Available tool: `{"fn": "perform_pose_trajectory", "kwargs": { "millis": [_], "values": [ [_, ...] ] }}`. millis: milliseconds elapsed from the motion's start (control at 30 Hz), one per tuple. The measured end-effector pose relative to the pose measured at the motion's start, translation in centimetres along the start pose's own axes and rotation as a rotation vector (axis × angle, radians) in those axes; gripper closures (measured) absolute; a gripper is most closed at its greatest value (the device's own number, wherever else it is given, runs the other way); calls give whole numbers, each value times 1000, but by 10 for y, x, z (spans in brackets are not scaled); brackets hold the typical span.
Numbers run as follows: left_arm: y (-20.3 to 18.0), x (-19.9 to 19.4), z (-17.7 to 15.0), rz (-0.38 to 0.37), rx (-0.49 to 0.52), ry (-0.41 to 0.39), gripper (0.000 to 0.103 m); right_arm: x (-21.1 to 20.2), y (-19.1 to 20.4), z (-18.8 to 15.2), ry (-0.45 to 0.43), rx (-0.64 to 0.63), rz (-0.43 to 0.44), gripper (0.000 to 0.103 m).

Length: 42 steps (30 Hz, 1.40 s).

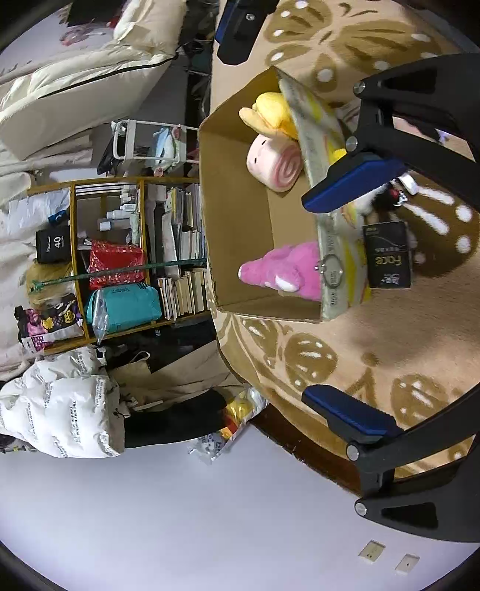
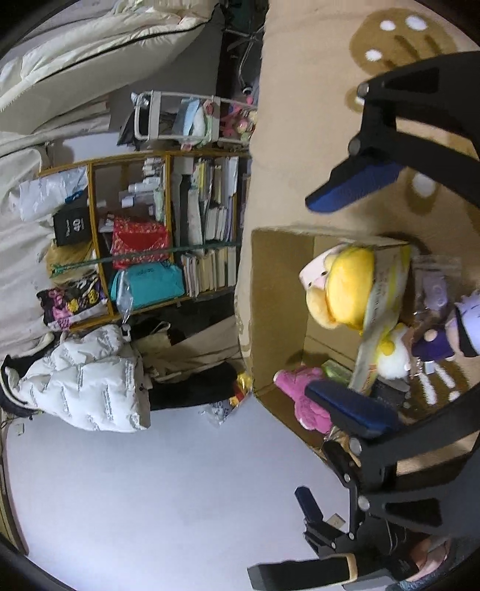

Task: Organize soft objects
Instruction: 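Lift both plushes and release them into the box, left tool pink, right tool yellow, then move both open tools back toward the remaining items beside the box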

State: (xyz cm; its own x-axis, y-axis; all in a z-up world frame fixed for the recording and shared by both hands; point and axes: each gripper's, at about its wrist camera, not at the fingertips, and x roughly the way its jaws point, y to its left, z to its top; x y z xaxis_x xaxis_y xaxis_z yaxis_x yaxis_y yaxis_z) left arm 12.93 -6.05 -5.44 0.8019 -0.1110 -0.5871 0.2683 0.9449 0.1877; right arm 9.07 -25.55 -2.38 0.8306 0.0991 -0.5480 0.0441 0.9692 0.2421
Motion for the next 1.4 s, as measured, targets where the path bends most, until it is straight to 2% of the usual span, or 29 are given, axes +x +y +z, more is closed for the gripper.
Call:
{"fn": "perform_pose_trajectory", "kwargs": {
  "millis": [200, 333, 467, 733, 900, 1133, 1233, 1400],
  "values": [
    [4, -21, -7, -48, -36, 22, 9, -19, -2, -4, 25, 11, -25, 0],
    [9, -36, -11, -36, -57, 16, 8, -33, 2, -8, 22, -1, -33, 0],
    [15, -48, -18, -55, -69, 21, 7, -44, 9, -14, 31, -20, -41, 0],
    [19, -64, -30, -24, -73, 41, 6, -53, 16, -30, 82, -29, -67, 0],
    [28, -64, -34, -36, -108, 83, 5, -55, 24, -45, 129, -49, -53, 0],
    [27, -51, -39, -30, -106, 122, 5, -51, 40, -53, 140, -119, -53, 0],
    [25, -42, -43, -7, -90, 134, 5, -43, 41, -55, 159, -130, -71, 0],
    [22, -25, -44, -13, -83, 166, 5, -30, 39, -55, 183, -124, -75, 0]
  ]
}}
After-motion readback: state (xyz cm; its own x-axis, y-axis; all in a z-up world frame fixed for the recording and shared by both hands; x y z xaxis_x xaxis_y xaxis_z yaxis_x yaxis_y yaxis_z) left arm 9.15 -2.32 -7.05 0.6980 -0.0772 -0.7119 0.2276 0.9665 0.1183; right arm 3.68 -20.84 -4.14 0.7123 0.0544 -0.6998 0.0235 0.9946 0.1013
